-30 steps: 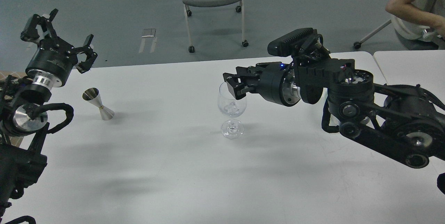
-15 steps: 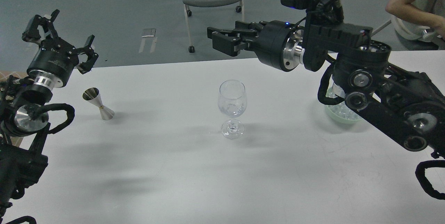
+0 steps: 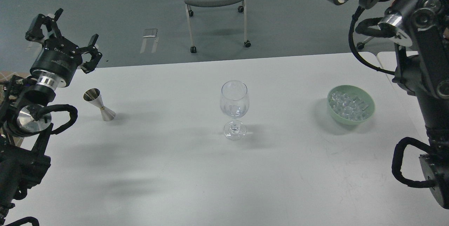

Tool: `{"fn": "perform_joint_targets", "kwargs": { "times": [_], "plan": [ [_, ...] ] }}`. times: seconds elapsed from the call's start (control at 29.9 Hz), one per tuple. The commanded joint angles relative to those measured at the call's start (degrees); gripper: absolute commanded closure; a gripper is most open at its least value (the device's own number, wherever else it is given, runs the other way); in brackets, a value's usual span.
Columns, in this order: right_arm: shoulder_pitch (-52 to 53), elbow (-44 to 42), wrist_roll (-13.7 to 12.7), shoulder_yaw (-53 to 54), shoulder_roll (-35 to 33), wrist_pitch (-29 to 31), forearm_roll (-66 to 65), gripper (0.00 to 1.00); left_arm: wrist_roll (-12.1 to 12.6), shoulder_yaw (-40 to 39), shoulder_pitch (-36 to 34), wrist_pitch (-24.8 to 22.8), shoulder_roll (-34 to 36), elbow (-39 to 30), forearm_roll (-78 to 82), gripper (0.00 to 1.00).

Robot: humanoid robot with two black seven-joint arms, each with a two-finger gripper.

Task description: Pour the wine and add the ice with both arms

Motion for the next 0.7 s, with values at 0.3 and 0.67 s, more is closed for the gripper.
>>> {"fn": "perform_joint_targets", "kwargs": {
  "times": [0.3, 0.67],
  "plan": [
    [5.76, -26.87, 0.49, 12.05, 0.09, -2.59, 34.54, 0.0, 0.0, 0.03, -1.62, -0.05, 0.0, 0.52, 0.29, 0.02],
    [7.0, -43.93, 8.22, 12.41, -0.96, -0.75, 51.08, 0.0, -6.14, 0.73, -3.12, -3.91, -0.35, 2.46, 0.47, 0.02]
  ]
}}
